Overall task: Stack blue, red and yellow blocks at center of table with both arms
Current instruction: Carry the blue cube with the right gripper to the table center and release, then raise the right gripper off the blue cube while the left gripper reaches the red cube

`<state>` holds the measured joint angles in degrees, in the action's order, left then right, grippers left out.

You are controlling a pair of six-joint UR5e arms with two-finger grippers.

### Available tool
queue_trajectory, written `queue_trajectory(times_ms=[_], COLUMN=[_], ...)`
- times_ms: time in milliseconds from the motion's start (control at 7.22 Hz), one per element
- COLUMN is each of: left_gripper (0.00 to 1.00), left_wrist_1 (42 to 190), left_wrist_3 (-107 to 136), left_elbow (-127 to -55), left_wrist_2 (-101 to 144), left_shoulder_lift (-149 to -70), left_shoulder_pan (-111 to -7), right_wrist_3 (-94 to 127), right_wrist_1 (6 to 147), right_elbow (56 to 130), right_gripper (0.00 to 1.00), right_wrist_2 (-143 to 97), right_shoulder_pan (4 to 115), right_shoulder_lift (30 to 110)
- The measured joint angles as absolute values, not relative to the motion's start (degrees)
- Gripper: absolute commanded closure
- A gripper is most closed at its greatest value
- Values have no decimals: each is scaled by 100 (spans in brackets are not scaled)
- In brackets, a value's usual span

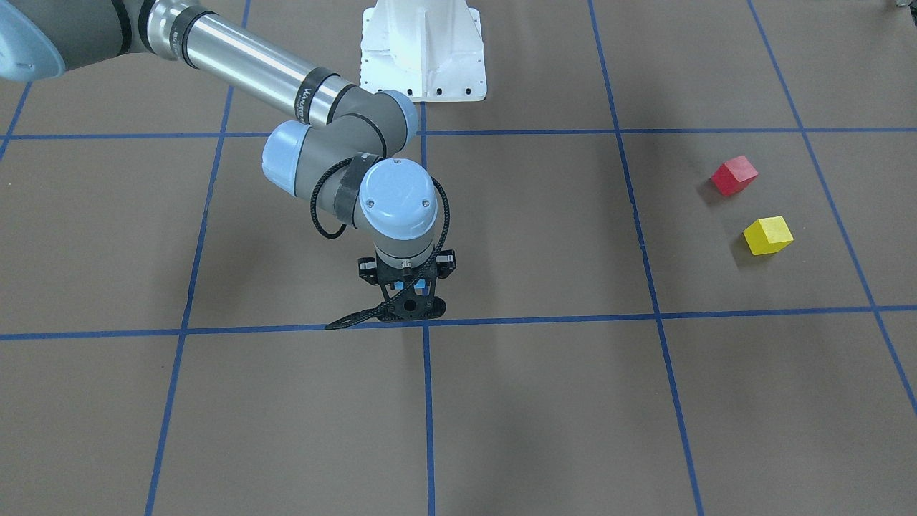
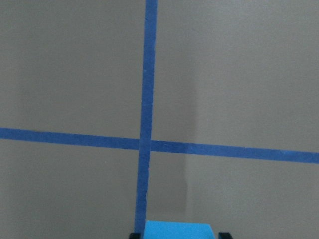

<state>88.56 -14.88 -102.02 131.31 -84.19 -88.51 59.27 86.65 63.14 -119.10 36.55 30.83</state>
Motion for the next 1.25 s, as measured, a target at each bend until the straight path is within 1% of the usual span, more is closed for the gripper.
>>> queue_trajectory(times_ms=[139, 693, 831, 970, 1108, 1247], left_gripper=[0, 0, 1, 1, 1, 1], left_wrist_1=[8904, 8935, 8931, 9123, 9704, 10653], left_wrist_3=[-1482, -1384, -958, -66, 820, 1893], left_elbow=[-10191, -10242, -10316, -10495, -10672, -10749], left_wrist_2=[13131, 13133, 13160, 13232, 13303, 13332], left_shoulder_lift=[-8420, -8560, -8608, -8524, -8232, -7831], left_shoulder_pan=[-8851, -8851, -8846, -8787, -8618, -8317], right_wrist_3=[6041, 6100, 6088, 6059, 5943, 5686], right_wrist_1=[8590, 8325, 8401, 8541, 8660, 8715], right_elbow=[6306, 6442, 6698, 7128, 7720, 8297], right_gripper=[1, 1, 1, 1, 1, 1], right_wrist_2=[-11890, -11688, -11750, -11896, -12136, -12405], right_shoulder_pan=[3611, 3552, 3691, 3924, 4242, 4593], right_shoulder_lift=[3080, 3115, 3170, 3375, 3792, 4322])
